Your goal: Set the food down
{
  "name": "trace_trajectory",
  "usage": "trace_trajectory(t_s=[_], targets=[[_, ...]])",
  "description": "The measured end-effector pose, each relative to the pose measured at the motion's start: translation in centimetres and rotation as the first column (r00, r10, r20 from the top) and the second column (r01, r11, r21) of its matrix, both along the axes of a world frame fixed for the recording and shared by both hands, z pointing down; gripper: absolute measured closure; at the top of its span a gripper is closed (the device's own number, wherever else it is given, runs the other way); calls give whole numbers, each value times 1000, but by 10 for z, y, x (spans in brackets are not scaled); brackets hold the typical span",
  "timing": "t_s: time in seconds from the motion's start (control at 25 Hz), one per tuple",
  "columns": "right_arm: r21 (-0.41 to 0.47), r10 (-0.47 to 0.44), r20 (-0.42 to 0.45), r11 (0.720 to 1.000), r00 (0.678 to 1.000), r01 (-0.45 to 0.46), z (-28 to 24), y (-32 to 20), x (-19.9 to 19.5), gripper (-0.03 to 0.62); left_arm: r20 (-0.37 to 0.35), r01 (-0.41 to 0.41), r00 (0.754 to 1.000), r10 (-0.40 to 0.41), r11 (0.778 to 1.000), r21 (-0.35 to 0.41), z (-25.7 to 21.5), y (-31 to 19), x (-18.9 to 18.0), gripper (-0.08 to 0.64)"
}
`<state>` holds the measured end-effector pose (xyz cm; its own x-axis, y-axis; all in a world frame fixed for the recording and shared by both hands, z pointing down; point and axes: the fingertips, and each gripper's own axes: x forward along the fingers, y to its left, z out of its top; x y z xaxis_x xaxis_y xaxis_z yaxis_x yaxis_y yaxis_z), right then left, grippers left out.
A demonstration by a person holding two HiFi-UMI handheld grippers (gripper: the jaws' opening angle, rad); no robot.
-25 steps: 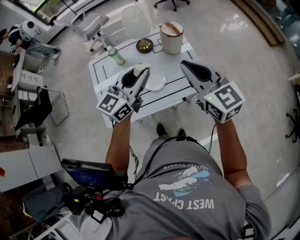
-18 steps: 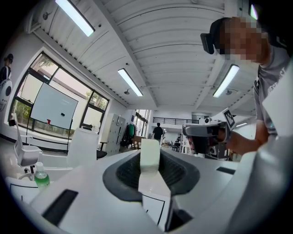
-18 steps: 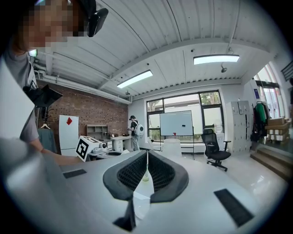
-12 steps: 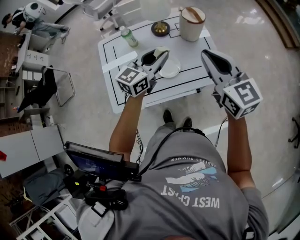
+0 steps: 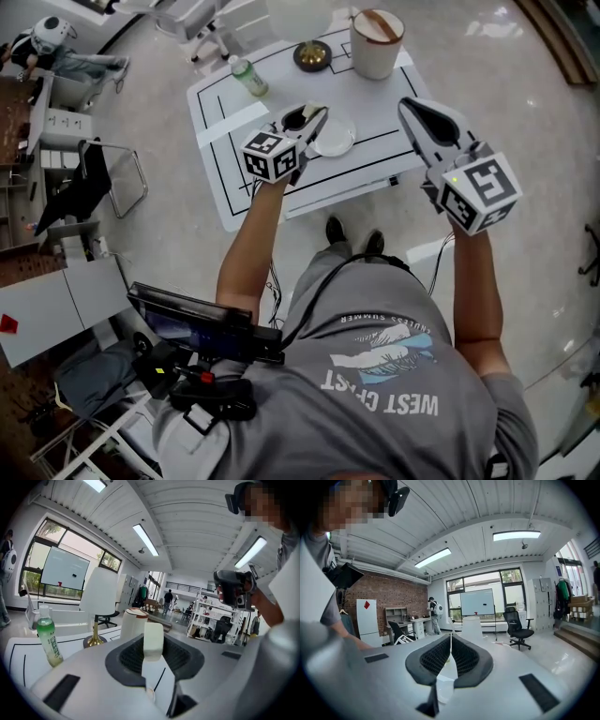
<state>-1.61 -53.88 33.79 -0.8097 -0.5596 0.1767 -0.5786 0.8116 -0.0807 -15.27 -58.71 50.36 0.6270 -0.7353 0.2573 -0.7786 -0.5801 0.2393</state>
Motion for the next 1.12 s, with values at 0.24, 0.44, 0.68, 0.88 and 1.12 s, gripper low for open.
trace_trajectory(t_s=[0.24, 0.44, 0.68, 0.88, 1.12], targets=[[-15, 9, -7, 1000, 1000, -9, 7, -6, 2, 584, 76, 0, 997, 6, 997, -72, 41, -12, -5, 457], [-31, 18, -14, 999, 1000, -19, 15, -7, 4, 583, 144, -9, 989, 28, 991, -131, 77, -18, -7, 456], [-49, 38, -25, 998, 999, -39, 26, -10, 9, 583, 226, -39, 971, 81, 982, -185, 113, -24, -3, 456], [-65, 54, -36, 996, 998, -56, 36, -12, 13, 584, 280, -59, 952, 125, 971, -232, 142, -28, 1, 456], [-87, 72, -51, 993, 996, -76, 44, -13, 19, 584, 353, -73, 920, 172, 958, -277, 172, -31, 3, 457]])
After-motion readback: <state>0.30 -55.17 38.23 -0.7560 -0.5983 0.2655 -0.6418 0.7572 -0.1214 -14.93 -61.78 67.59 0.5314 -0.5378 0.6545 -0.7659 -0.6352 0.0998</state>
